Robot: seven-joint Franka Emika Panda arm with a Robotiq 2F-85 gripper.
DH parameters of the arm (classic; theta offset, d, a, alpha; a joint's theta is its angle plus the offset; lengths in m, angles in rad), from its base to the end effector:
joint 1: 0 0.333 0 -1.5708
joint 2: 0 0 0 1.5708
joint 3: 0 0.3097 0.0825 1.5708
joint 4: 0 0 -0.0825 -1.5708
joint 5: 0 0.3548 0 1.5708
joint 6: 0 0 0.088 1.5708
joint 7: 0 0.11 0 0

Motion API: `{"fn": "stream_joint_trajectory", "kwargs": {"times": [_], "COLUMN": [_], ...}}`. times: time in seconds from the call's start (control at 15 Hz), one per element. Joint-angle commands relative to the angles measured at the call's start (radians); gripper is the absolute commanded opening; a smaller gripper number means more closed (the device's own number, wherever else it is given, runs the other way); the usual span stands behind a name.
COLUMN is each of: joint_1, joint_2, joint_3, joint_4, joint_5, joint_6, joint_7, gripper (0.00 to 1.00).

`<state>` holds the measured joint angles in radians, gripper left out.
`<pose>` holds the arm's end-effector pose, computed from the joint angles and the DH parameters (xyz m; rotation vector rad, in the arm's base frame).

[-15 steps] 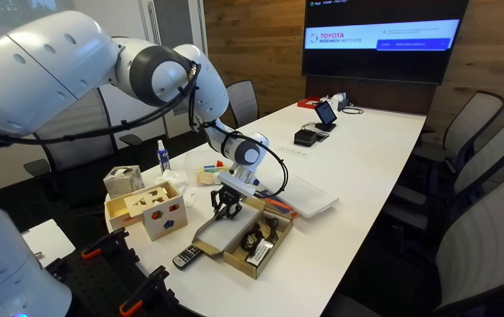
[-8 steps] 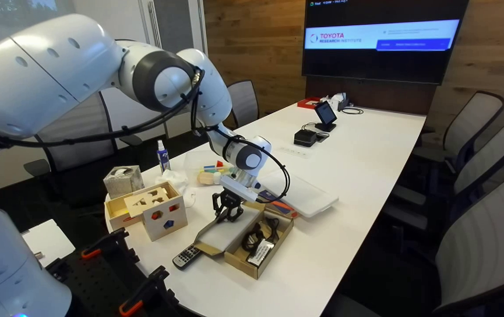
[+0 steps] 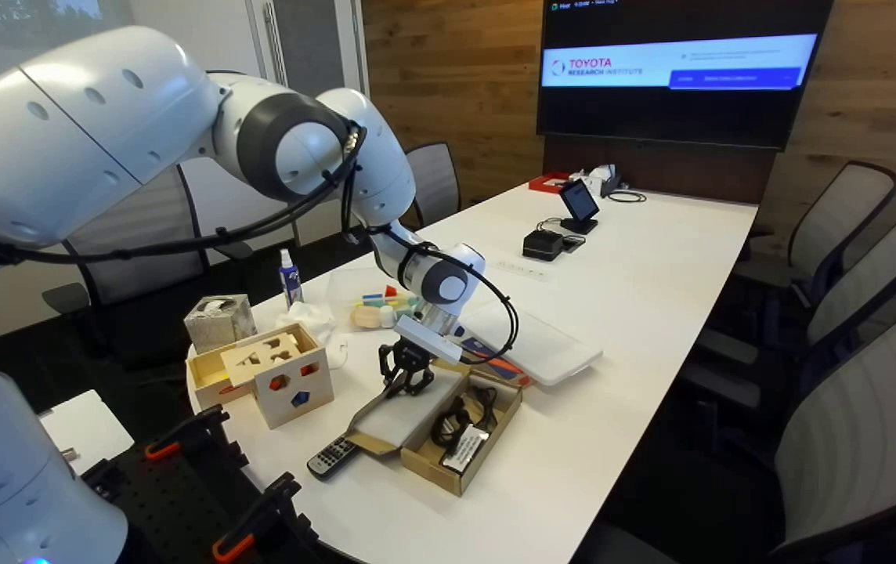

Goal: Open the box

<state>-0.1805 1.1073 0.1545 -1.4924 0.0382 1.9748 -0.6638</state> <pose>0.5781 -0.0155 0.0019 -2.5598 -0.7512 0.7093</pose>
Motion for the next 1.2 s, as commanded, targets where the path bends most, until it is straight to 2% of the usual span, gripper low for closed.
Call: {"fn": "stream_joint_trajectory", "kwargs": {"times": [0.0,0.07,0.2,0.67,1.13], "joint_1": [-0.029,-0.035,-0.049,-0.07,-0.066], "joint_2": [0.031,0.027,0.018,-0.054,-0.203], "joint_3": [0.021,0.028,0.042,0.067,0.064], "joint_4": [0.017,0.018,0.014,-0.042,-0.158], "joint_5": [0.007,0.011,0.029,0.094,0.13], "joint_6": [0.026,0.008,-0.014,-0.026,-0.009], "joint_7": [-0.091,-0.11,-0.155,-0.303,-0.395], "gripper": [0.39,0.4,0.49,0.99,1.0]}}
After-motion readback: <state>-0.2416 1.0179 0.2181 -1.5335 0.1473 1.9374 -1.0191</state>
